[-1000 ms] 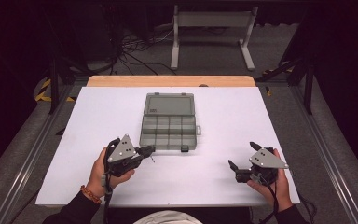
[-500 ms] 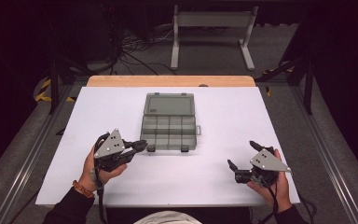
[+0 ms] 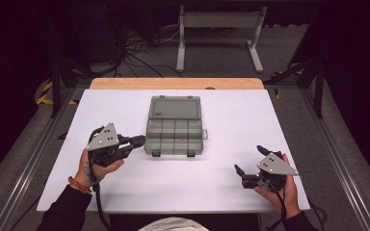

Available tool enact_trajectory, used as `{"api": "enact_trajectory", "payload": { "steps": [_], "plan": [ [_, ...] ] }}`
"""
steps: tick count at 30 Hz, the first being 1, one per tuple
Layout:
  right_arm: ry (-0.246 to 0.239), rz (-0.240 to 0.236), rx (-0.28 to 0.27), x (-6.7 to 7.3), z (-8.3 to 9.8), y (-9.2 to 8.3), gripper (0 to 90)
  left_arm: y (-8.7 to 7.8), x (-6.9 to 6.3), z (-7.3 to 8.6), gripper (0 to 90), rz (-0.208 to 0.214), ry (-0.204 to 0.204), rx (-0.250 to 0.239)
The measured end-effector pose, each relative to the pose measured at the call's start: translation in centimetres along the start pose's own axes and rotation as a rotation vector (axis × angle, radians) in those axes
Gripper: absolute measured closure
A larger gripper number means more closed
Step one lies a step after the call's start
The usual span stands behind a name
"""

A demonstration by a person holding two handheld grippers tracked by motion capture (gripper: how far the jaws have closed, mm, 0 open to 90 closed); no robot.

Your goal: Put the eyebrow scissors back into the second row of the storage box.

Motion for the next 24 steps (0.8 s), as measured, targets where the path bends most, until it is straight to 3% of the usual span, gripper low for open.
{"api": "enact_trajectory", "payload": {
  "steps": [3,12,18,24],
  "plan": [
    [-0.005,0.006,0.002,0.0,0.0,0.1,4.8,0.1,0.3,-0.1,85.1,0.023,0.001,-0.020],
    [-0.006,0.010,0.010,0.1,0.2,0.3,4.8,1.7,1.5,-0.4,85.1,0.044,0.025,-0.012],
    [-0.002,0.009,0.015,0.1,0.3,0.4,4.8,4.0,2.0,-0.2,85.1,0.079,0.038,0.009],
    [-0.005,0.009,0.020,0.0,0.4,0.4,4.8,5.7,2.3,0.0,85.1,0.087,0.049,0.034]
  ]
}}
Point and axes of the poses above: each handheld gripper's, and its own axes: y roughly forward along the jaws, z roughly out of its underside, x roughly to its left, the point moved 6 cm from there along y, roughly forward along the jaws, and after that the axes turned 9 degrees about y, right-handed, at the moved point
